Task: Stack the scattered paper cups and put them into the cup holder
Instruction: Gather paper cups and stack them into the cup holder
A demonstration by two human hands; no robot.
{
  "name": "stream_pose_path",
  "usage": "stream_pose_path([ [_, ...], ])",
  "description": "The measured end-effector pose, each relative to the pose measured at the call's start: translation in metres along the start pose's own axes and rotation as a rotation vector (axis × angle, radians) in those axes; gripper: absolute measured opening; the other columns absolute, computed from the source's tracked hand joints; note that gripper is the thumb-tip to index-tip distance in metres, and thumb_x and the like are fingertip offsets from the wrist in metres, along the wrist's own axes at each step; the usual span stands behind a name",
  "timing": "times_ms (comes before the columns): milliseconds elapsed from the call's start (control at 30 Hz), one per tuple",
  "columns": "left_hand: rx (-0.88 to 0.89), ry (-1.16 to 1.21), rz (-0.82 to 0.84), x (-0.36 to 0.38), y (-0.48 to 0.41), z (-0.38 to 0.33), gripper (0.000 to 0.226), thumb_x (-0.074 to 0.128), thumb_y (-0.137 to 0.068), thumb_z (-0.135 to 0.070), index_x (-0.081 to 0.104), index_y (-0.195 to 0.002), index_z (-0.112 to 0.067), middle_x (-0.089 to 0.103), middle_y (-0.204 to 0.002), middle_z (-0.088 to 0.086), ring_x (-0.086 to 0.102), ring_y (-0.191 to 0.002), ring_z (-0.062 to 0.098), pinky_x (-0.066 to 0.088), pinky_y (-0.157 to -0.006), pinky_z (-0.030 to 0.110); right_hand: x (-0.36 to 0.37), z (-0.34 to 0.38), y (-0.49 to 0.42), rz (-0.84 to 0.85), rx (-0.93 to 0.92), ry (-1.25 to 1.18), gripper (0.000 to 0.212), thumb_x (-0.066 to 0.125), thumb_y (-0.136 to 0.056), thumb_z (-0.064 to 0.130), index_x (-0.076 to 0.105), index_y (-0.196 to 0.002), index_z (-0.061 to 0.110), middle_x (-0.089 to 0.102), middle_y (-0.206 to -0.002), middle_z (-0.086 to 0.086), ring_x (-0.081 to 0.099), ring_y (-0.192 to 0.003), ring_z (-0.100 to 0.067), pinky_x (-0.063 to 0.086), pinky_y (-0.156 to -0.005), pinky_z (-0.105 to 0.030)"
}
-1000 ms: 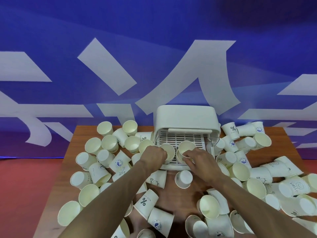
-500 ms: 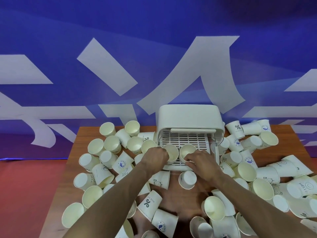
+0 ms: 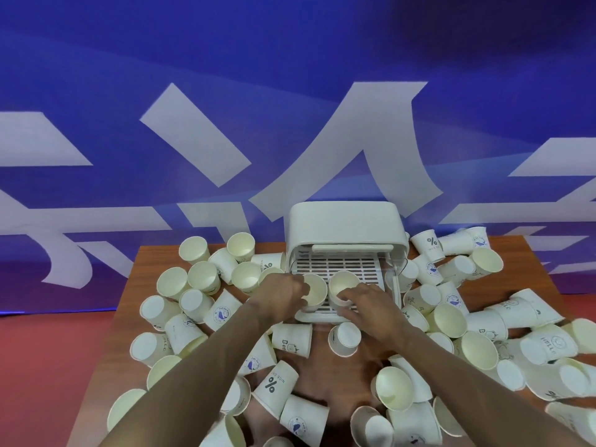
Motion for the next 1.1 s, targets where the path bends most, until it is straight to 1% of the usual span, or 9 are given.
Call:
stream_pose_path([
  [167,0.001,-0.097,-0.057,-0.037,0.008,0.009,0.022,0.05,-0.097,-0.03,0.068,-0.101,-0.018,0.067,-0.102,0.001,0.064,-0.089,0.022,0.054,-0.074,0.035,-0.021,0.009,0.009,-0.128,-0.08,0.031,0.033,0.062,-0.093,0.037,0.064,-0.123,0.025,0.067,-0.119,0.004,0.057,-0.112,-0.016,0.044,-0.098,-0.033],
  [333,-0.044,-0.208,-0.087,-0.058,0.048,0.038,0.02,0.049,-0.096,-0.025,0.067,-0.095,-0.018,0.066,-0.088,0.002,0.062,-0.074,0.022,0.049,-0.061,0.03,-0.047,0.046,0.001,-0.229,-0.25,0.007,0.019,0.062,-0.092,0.024,0.069,-0.11,0.026,0.068,-0.108,0.01,0.059,-0.103,-0.01,0.049,-0.09,-0.028],
  [433,-0.199,-0.23,-0.053,-0.062,0.084,0.075,0.019,0.048,-0.094,-0.025,0.065,-0.091,-0.019,0.066,-0.09,0.001,0.063,-0.077,0.023,0.038,-0.056,0.029,-0.053,0.089,-0.016,-0.273,-0.276,-0.1,0.018,0.061,-0.094,0.024,0.072,-0.108,0.027,0.071,-0.106,0.014,0.065,-0.095,-0.005,0.053,-0.082,-0.025],
  [533,-0.368,-0.217,-0.026,-0.058,0.113,0.106,0.017,0.047,-0.093,-0.024,0.063,-0.088,-0.02,0.066,-0.091,-0.001,0.059,-0.073,0.022,0.039,-0.055,0.028,-0.046,0.13,-0.039,-0.215,-0.276,-0.147,0.018,0.057,-0.096,0.03,0.069,-0.109,0.032,0.071,-0.103,0.017,0.066,-0.085,-0.004,0.052,-0.073,-0.027],
  [633,-0.435,-0.204,-0.013,-0.047,0.128,0.12,0.019,0.046,-0.095,-0.026,0.058,-0.081,-0.021,0.066,-0.087,0.0,0.049,-0.064,0.02,0.037,-0.053,0.029,-0.027,0.154,-0.059,-0.148,-0.23,-0.09,0.019,0.052,-0.096,0.033,0.066,-0.109,0.035,0.069,-0.105,0.016,0.065,-0.086,-0.008,0.047,-0.071,-0.028],
  [767,-0.394,-0.151,-0.041,-0.023,0.125,0.121,0.014,0.049,-0.092,-0.019,0.062,-0.095,-0.022,0.065,-0.091,-0.001,0.048,-0.065,0.02,0.029,-0.051,0.027,-0.002,0.16,-0.078,-0.064,-0.132,0.028,0.023,0.051,-0.095,0.029,0.064,-0.113,0.034,0.068,-0.111,0.011,0.066,-0.094,-0.015,0.047,-0.074,-0.03],
  [900,-0.333,-0.08,-0.109,-0.002,0.101,0.121,0.033,0.053,-0.088,-0.017,0.057,-0.12,-0.022,0.064,-0.102,-0.001,0.064,-0.083,0.024,0.035,-0.056,0.029,0.016,0.153,-0.094,0.029,-0.052,0.127,0.035,0.051,-0.088,0.014,0.063,-0.118,0.028,0.068,-0.113,0.003,0.066,-0.096,-0.024,0.049,-0.077,-0.034],
  [967,-0.327,-0.079,-0.103,0.005,0.086,0.117,0.032,0.056,-0.086,-0.015,0.059,-0.117,-0.021,0.063,-0.101,-0.001,0.064,-0.083,0.024,0.035,-0.055,0.03,0.023,0.151,-0.101,0.047,-0.044,0.177,0.035,0.049,-0.087,0.012,0.062,-0.117,0.025,0.067,-0.112,0.0,0.066,-0.095,-0.026,0.048,-0.076,-0.035],
  [1100,-0.316,-0.089,-0.052,0.024,0.064,0.113,0.024,0.055,-0.087,-0.015,0.061,-0.11,-0.02,0.06,-0.103,-0.001,0.064,-0.081,0.024,0.035,-0.056,0.03,0.038,0.15,-0.112,0.094,-0.061,0.249,0.027,0.05,-0.087,0.012,0.058,-0.111,0.021,0.067,-0.105,-0.002,0.065,-0.093,-0.027,0.039,-0.068,-0.033],
])
Point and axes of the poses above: each hand's wrist, its own y-axis away from the middle knuckle, its own x-axis out of the palm, z = x × y, the point moved 2 cm from there along -y, towards the middle knuckle
